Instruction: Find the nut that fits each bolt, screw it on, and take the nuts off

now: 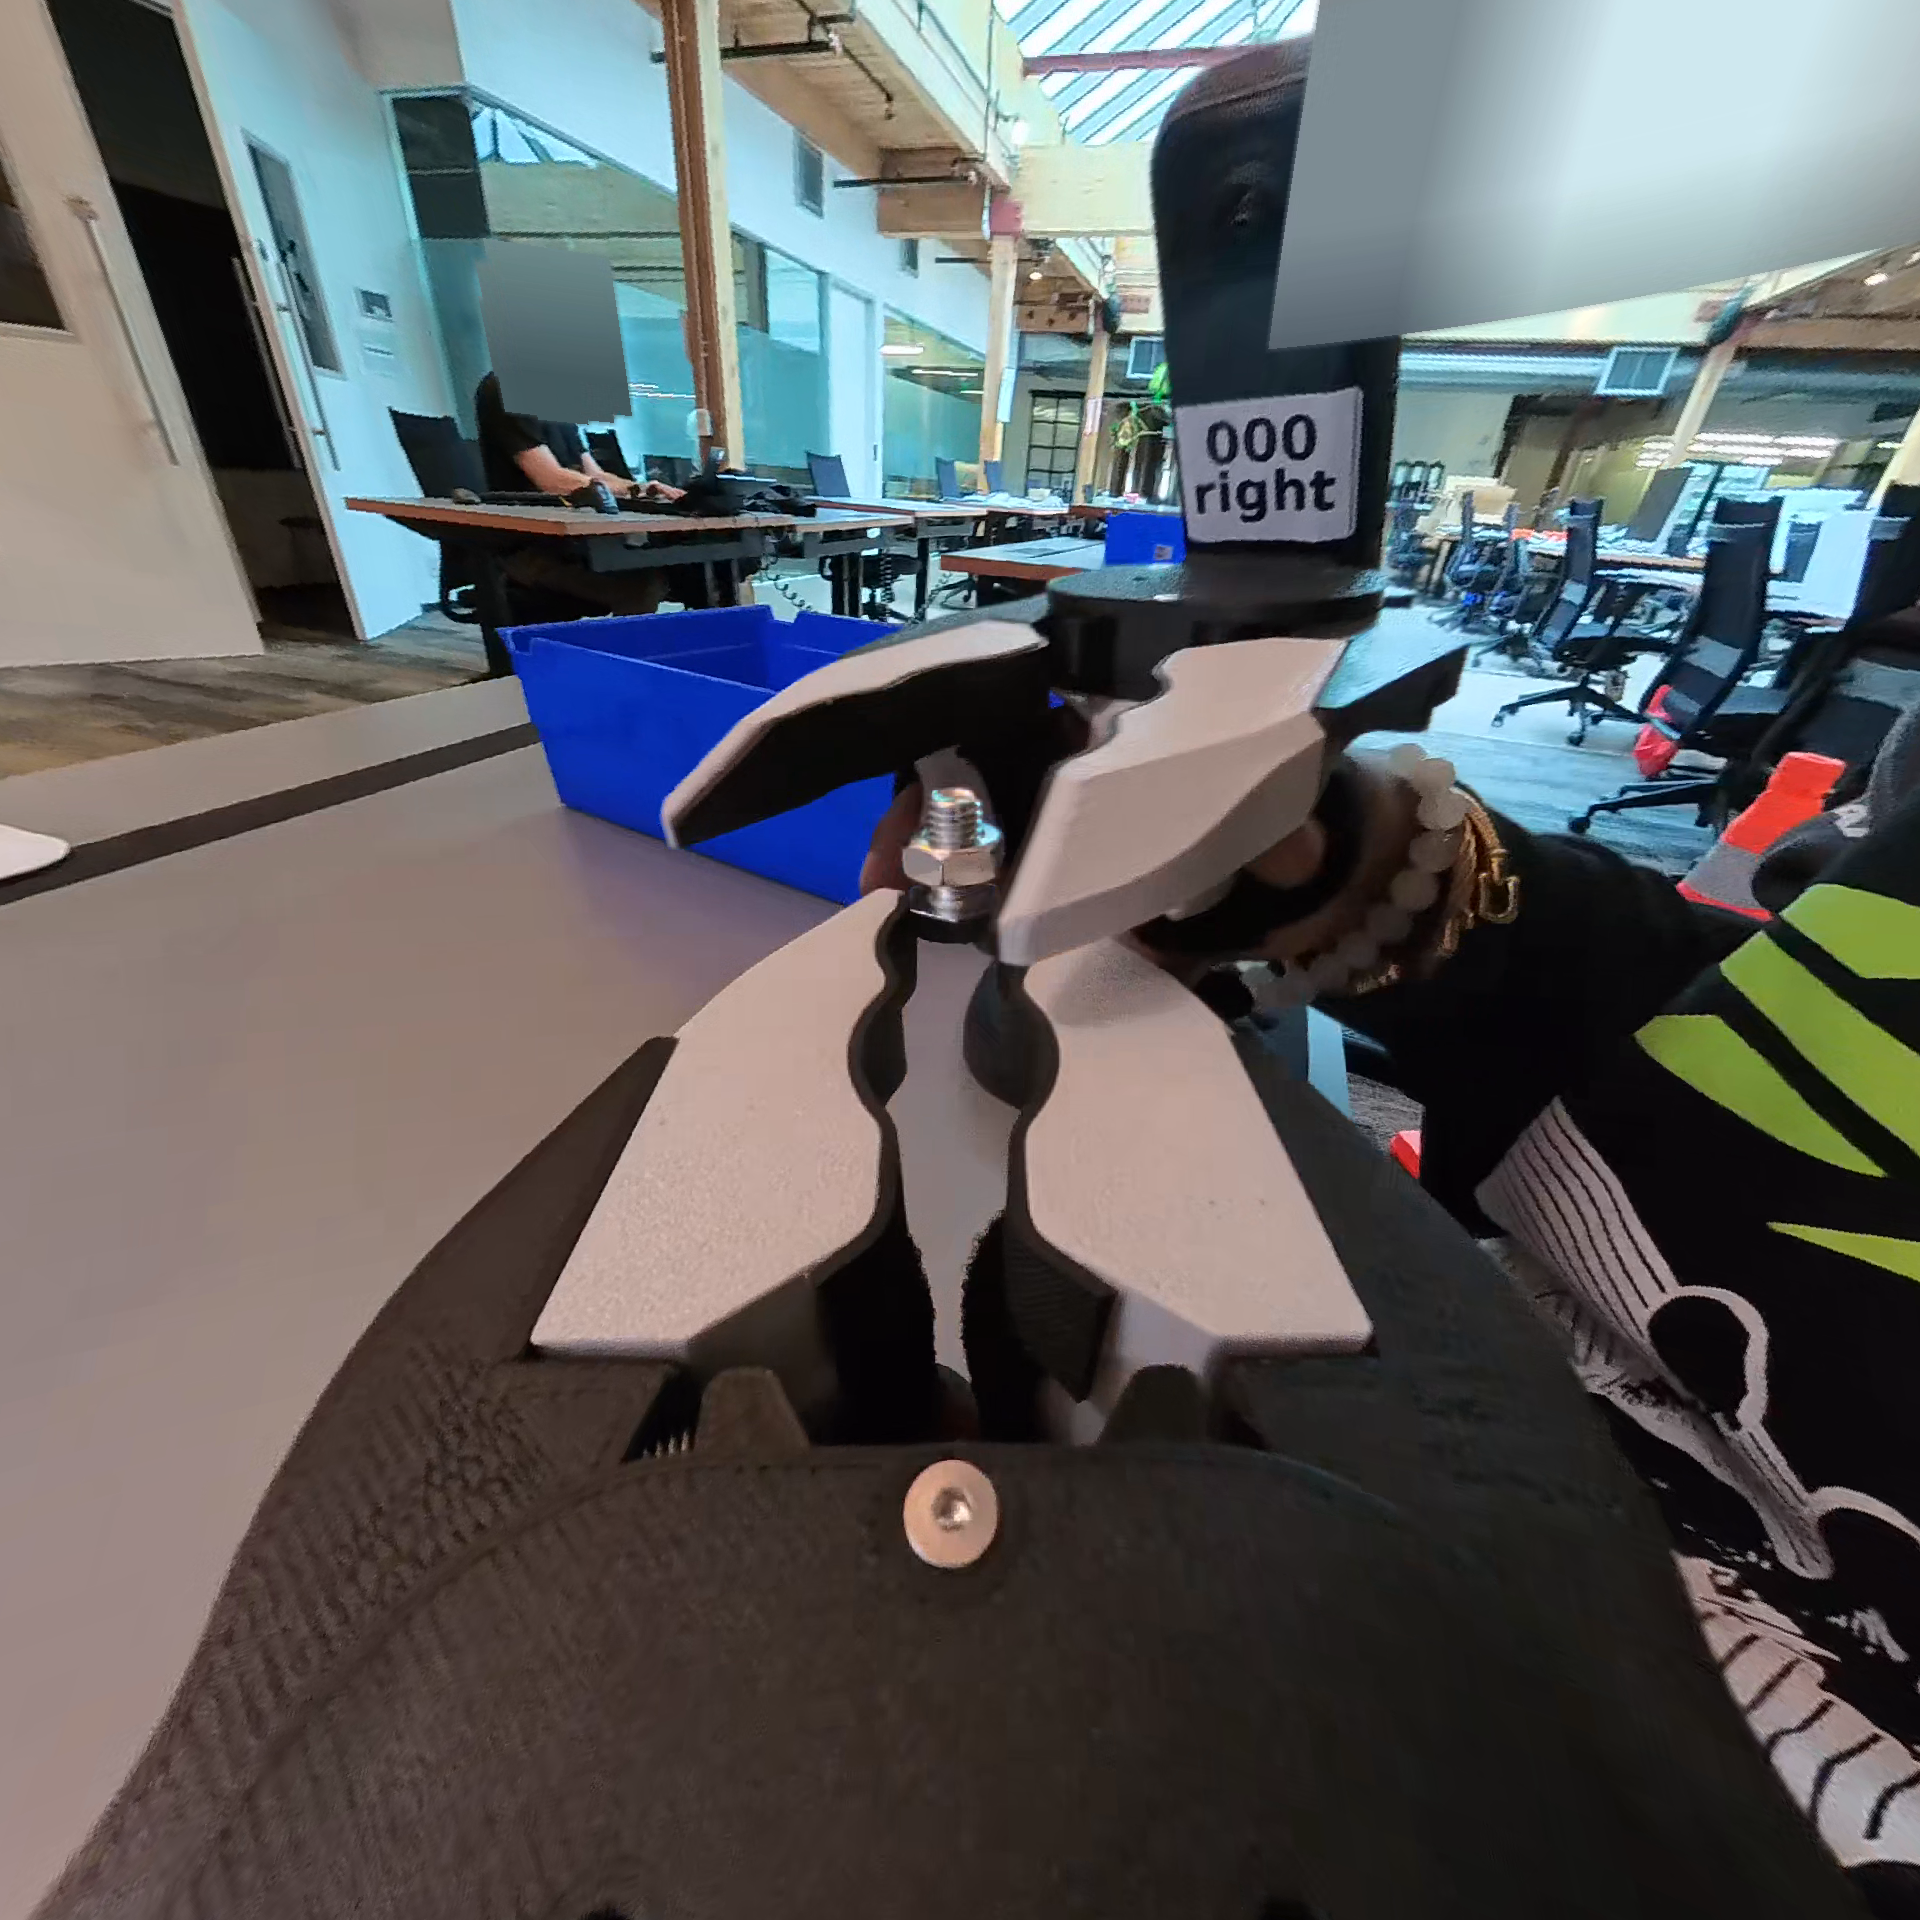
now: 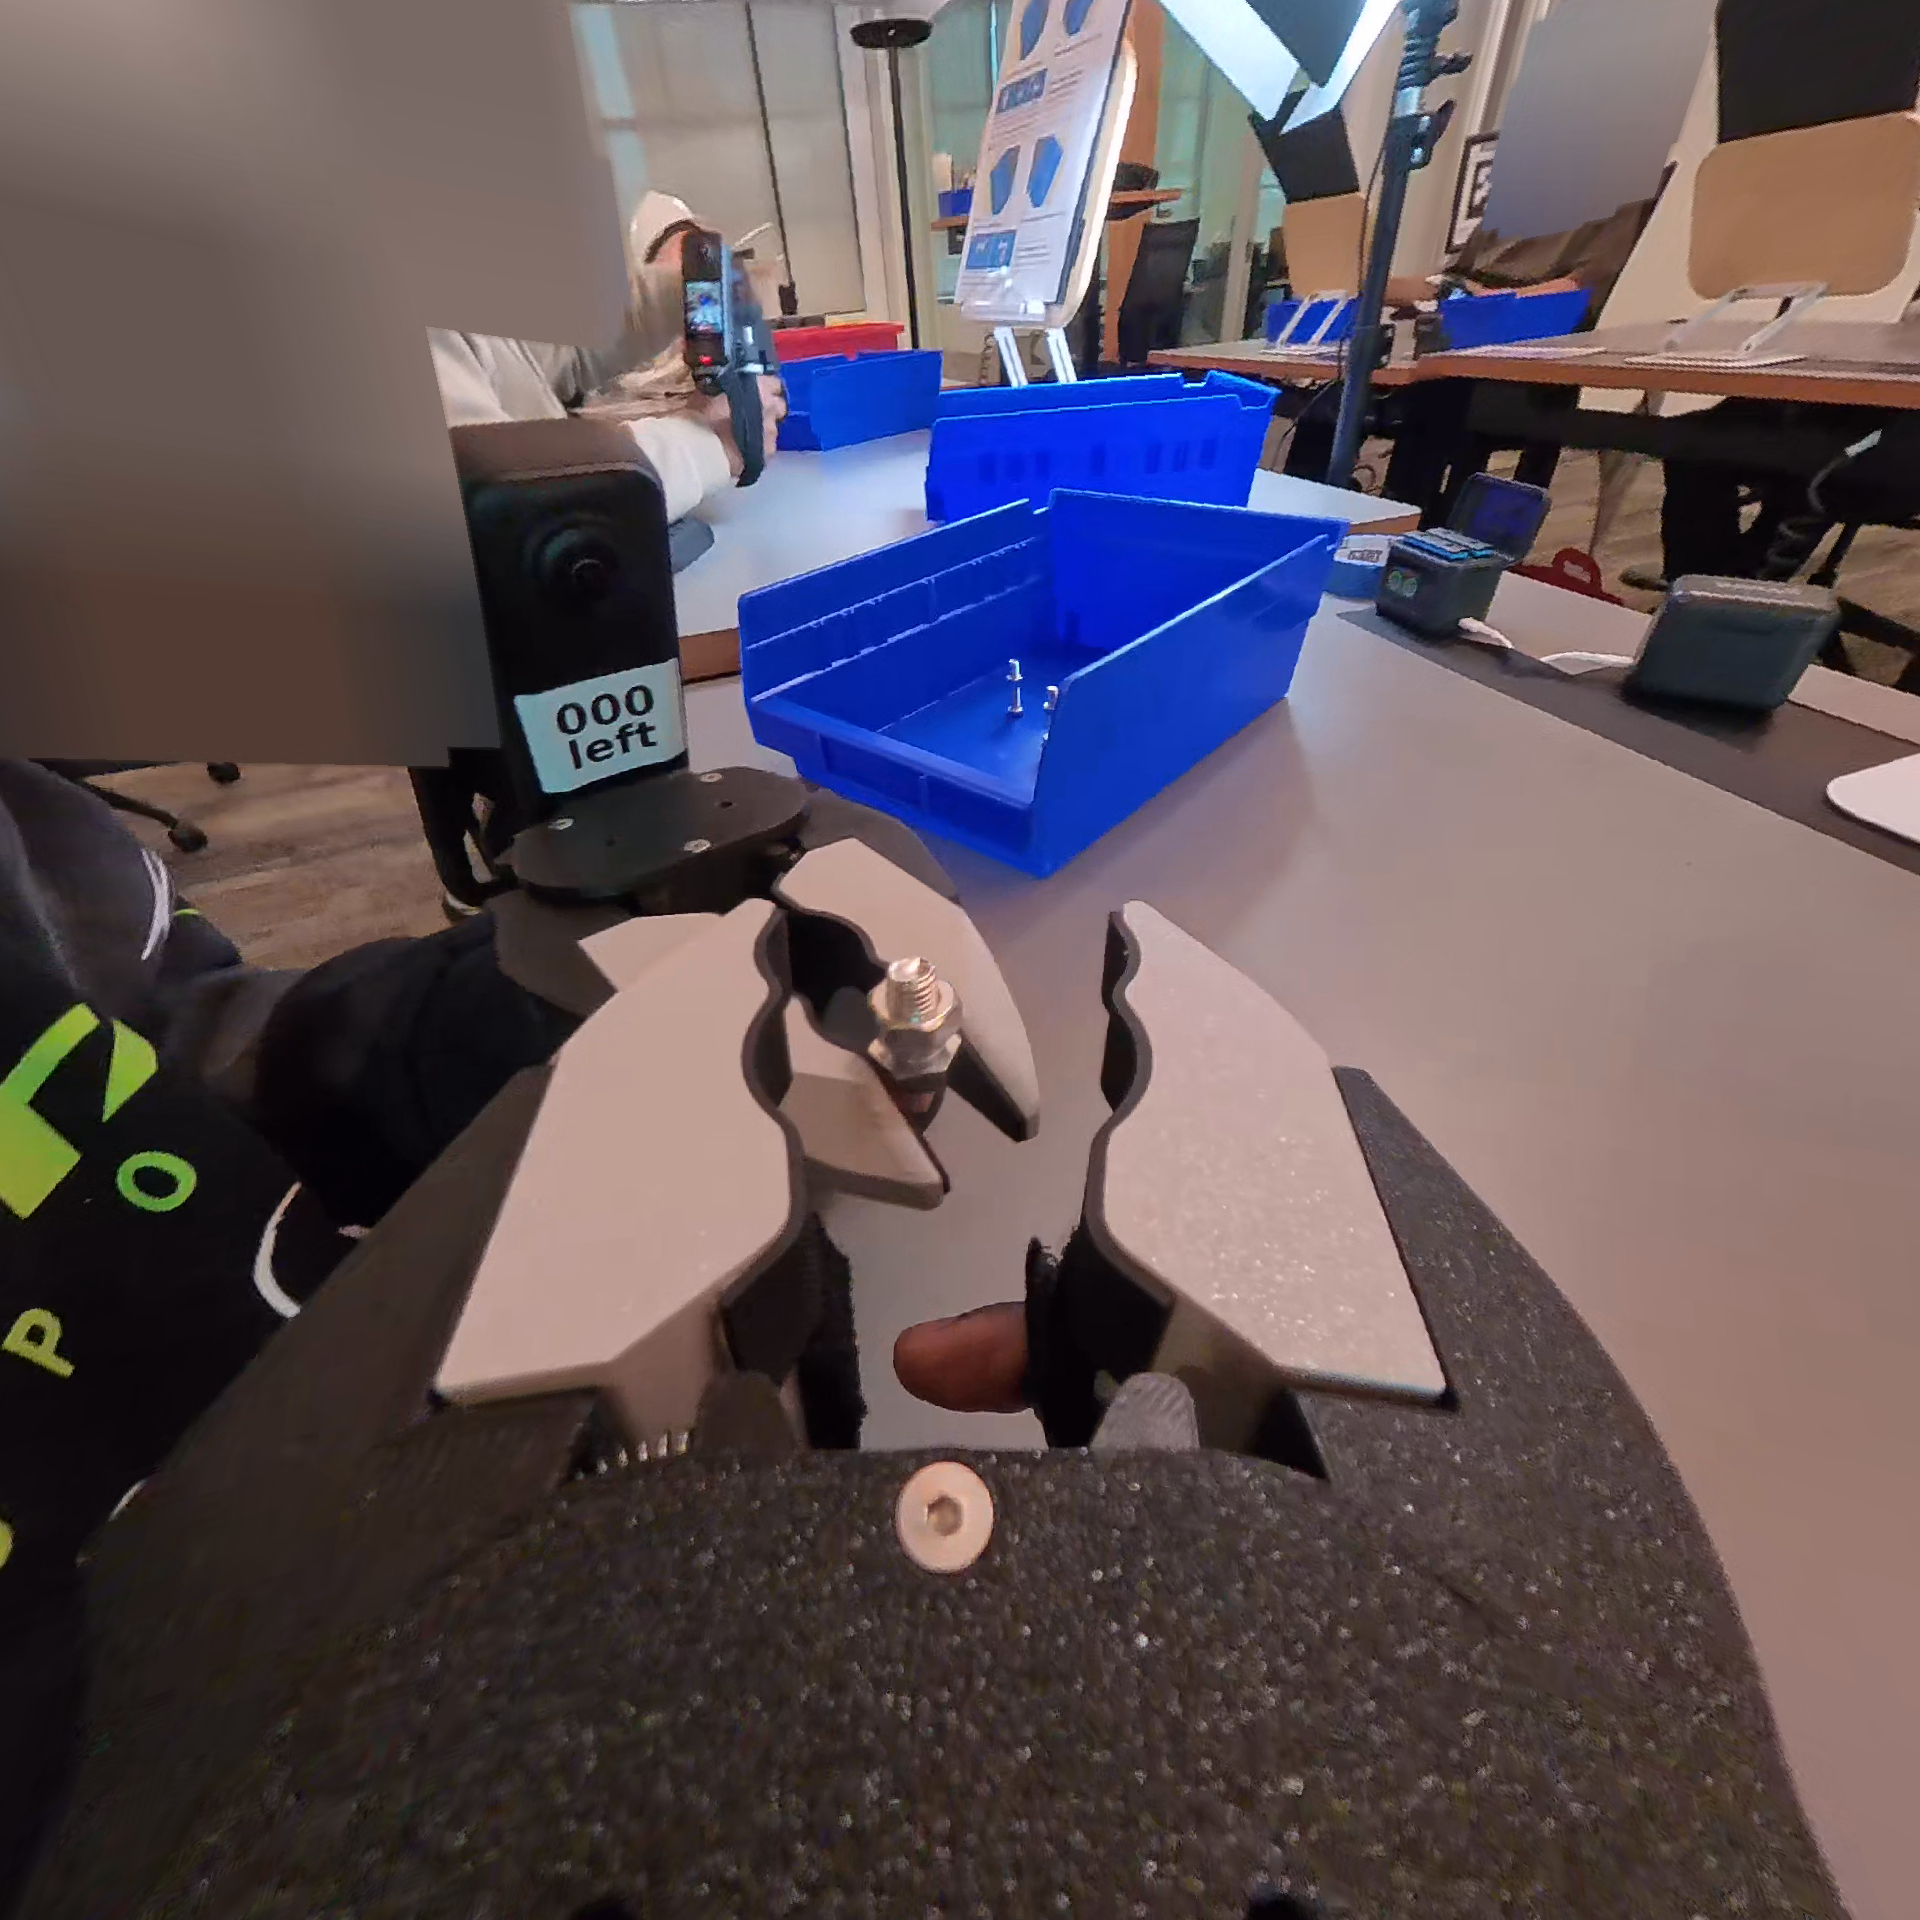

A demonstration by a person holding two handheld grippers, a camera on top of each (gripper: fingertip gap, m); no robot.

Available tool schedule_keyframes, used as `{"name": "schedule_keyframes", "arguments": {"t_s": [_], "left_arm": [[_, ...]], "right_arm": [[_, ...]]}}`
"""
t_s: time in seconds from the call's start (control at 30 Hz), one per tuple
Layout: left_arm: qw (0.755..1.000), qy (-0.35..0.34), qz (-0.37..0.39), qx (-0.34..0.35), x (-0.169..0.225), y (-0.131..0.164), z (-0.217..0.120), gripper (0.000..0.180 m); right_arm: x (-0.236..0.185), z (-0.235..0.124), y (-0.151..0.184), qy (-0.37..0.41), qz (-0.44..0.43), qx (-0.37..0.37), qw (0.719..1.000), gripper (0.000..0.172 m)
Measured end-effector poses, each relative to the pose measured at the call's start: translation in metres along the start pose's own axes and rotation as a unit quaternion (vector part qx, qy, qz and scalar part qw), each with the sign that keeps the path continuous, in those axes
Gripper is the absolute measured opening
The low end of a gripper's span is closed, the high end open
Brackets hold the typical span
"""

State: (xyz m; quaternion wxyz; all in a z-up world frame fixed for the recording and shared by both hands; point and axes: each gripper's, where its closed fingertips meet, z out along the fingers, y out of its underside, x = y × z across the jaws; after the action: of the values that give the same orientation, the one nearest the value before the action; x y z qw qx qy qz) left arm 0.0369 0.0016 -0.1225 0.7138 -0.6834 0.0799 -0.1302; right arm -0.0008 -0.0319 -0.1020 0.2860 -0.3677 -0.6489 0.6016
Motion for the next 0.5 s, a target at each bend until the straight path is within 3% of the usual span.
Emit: {"name": "schedule_keyframes", "arguments": {"t_s": [0.33,0.4,0.5], "left_arm": [[0.999,0.020,-0.031,0.022,0.001,-0.005,-0.003,0.014],[0.999,0.026,-0.034,0.027,0.002,-0.006,-0.004,0.014],[0.999,0.024,-0.032,0.023,0.002,-0.005,-0.004,0.014]], "right_arm": [[0.012,-0.024,0.001,0.012,0.011,0.010,1.000,0.052],[0.025,-0.038,0.000,0.046,0.019,0.024,0.998,0.018],[0.033,-0.050,0.000,0.060,0.026,0.034,0.997,0.011]]}}
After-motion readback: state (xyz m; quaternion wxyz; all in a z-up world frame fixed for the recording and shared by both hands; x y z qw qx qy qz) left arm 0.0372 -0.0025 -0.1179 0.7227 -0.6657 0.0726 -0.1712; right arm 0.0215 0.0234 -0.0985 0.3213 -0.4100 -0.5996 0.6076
